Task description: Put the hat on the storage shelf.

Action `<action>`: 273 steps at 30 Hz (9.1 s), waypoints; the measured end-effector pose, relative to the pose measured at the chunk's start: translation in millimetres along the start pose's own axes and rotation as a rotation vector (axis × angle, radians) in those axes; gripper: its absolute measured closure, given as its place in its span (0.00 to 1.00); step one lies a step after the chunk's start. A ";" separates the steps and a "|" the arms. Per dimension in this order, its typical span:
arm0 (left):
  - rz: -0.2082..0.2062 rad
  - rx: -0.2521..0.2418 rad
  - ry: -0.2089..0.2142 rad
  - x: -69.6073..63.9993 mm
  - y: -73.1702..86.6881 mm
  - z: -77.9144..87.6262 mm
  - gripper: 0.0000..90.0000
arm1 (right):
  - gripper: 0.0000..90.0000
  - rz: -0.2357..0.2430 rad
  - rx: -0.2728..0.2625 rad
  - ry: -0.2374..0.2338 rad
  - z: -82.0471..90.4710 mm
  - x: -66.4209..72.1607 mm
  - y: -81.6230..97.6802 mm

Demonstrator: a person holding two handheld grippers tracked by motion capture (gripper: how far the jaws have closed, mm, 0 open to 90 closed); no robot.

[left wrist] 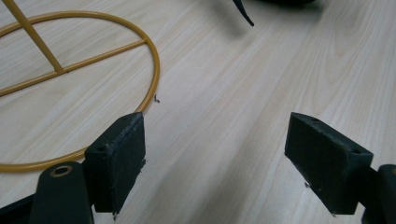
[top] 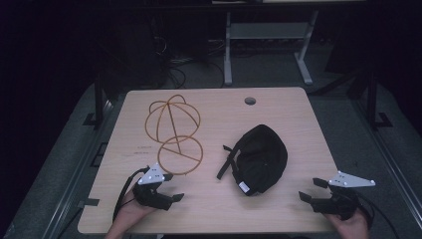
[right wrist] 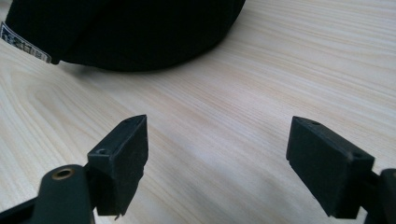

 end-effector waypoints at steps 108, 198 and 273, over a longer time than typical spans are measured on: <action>-0.346 0.268 0.278 -76.0 -132.4 -163.4 0.84 | 0.21 0.026 -0.029 -0.015 6.2 8.6 -3.2; -0.368 0.077 0.328 -79.8 -168.4 -75.8 0.51 | 0.97 0.072 -0.251 -0.271 2.9 46.1 -68.8; -0.194 -0.024 0.083 -31.6 -58.6 -40.2 0.32 | 0.97 0.297 -0.356 -0.355 36.8 105.3 -292.2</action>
Point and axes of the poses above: each handheld gripper's, and its own axes: z roughly backward along the jaws, y roughly out of its underside, x roughly to its left, the point moved 3 cm from there along -z, roughly forward along the jaws, and after that the axes turned 12 degrees about y, right-handed, at the moved point
